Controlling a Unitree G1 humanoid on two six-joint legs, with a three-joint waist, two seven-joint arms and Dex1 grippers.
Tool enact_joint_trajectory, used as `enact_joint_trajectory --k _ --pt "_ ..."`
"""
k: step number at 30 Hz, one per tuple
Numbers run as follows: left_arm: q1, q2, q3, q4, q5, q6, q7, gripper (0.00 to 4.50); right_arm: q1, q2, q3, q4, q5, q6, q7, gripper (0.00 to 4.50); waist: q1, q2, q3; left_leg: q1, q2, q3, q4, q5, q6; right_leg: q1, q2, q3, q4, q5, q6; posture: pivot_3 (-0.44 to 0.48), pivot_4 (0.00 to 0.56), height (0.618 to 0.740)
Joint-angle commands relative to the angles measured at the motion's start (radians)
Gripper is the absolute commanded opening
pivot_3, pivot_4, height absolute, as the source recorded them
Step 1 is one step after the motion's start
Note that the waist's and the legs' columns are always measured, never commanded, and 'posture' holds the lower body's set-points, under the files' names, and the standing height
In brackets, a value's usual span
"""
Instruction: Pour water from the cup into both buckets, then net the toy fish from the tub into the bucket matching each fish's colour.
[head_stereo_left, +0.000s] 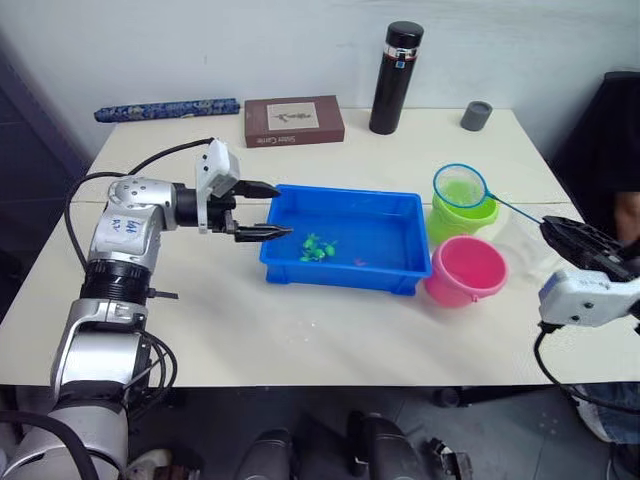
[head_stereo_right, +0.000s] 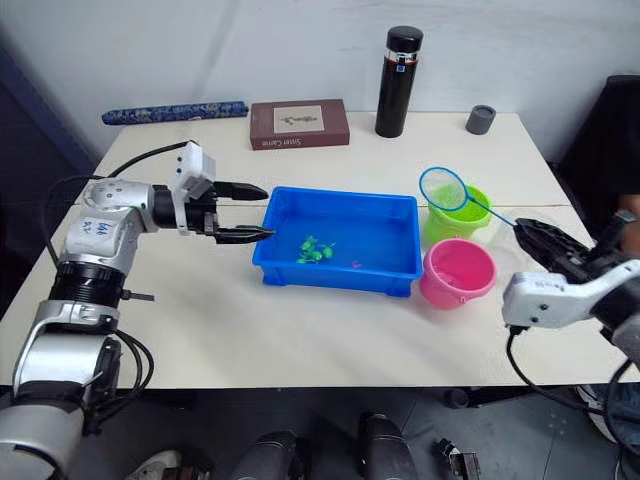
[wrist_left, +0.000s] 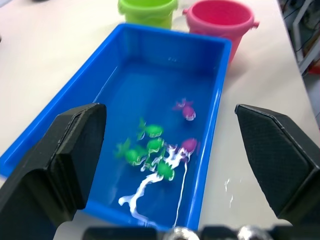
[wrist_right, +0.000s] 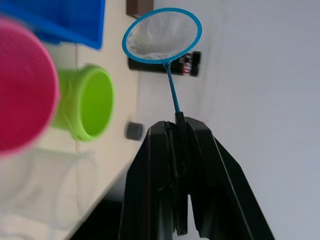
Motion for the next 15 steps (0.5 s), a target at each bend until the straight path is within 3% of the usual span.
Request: enact_joint_trajectory --k 1,8,15 --pt "0.029 0.037 0.039 -0.098 -0.029 0.043 0.021 4.44 -0.111 -0.015 0.114 -0.051 0.138 0.234 0.116 0.0 0.0 0.0 0.0 0.0 0.0 0.0 0.0 0.0 0.0 0.0 0.0 0.0 0.0 0.0 0.0 0.0 0.15 0.74" --pt "0.17 0.136 0.119 -0.272 -0.069 0.157 0.074 4.44 -0.471 -0.043 0.433 0.09 0.264 0.615 0.356 0.0 -0.003 0.0 0.0 -0.001 0.0 -0.002 0.001 0.0 0.0 -0.001 -0.002 -0.001 0.0 0.0 0.0 0.0 0.15 0.74" --pt "0.309 0.169 0.178 -0.399 -0.133 0.214 0.097 4.44 -0.651 -0.028 0.585 0.226 0.237 0.643 0.408 0.0 0.0 0.0 0.0 -0.003 0.001 -0.005 0.0 -0.001 -0.001 -0.002 -0.002 -0.003 -0.001 -0.001 -0.002 0.0 0.15 0.74"
